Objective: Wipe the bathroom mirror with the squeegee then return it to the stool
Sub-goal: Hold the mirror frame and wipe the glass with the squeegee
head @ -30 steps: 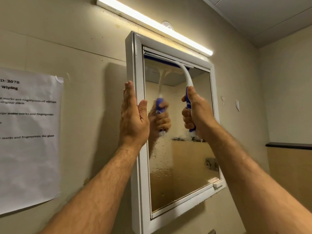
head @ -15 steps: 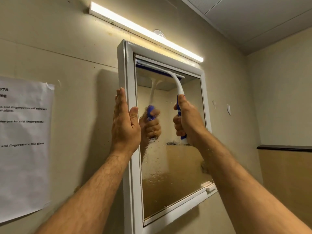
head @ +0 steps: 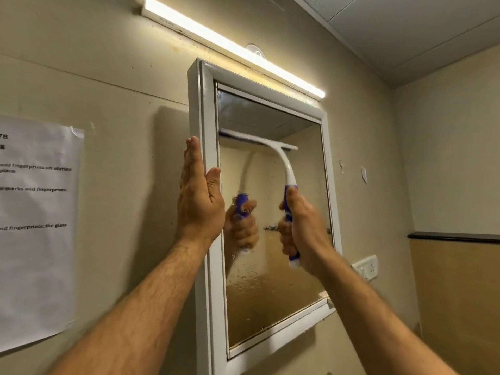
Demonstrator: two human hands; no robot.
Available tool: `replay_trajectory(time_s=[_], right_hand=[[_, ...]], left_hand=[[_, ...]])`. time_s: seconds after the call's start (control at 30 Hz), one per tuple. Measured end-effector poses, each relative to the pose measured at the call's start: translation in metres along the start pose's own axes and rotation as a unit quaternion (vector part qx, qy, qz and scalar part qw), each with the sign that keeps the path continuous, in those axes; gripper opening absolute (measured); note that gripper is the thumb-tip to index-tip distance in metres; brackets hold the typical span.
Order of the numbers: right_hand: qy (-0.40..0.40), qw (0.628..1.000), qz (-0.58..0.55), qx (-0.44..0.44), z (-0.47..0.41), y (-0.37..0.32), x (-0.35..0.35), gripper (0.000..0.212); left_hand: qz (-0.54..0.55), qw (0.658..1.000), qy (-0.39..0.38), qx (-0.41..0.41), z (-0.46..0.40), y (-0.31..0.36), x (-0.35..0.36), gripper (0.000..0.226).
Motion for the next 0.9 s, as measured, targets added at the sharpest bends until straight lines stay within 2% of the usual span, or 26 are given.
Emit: replay_trajectory(time_s=[0.17, 0.47, 0.73, 0.9], right_hand=[[0.004, 1.0, -0.006, -0.001, -0.025, -0.042, 0.012, 0.042], [0.012, 1.0, 0.011, 0.016, 0.013, 0.017, -0.004, 0.041], [-0.011, 1.0, 0.005, -0.002, -0.028, -0.05, 0.005, 0.041], [-0.011, 1.0, -0.007, -0.003, -0.034, -0.049, 0.011, 0.042]], left_hand=[[-0.008, 1.0, -0.002, -0.006, -0.001, -0.001, 0.001, 0.058], [-0.003, 1.0, 0.004, -0.01, 0.001, 0.001, 0.0, 0.057], [-0.018, 1.0, 0.002, -0.01, 0.001, 0.002, 0.0, 0.057], [-0.023, 1.0, 0.001, -0.014, 0.001, 0.004, -0.001, 0.057]])
Point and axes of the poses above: each hand's wrist, its own z-axis away from the middle knuckle, its own x-axis out of the palm, y = z × x, the point moved 1 cm from there along -z, towards the middle knuckle, and after that the axes turned 4 degrees about x, right-handed, at the moved point
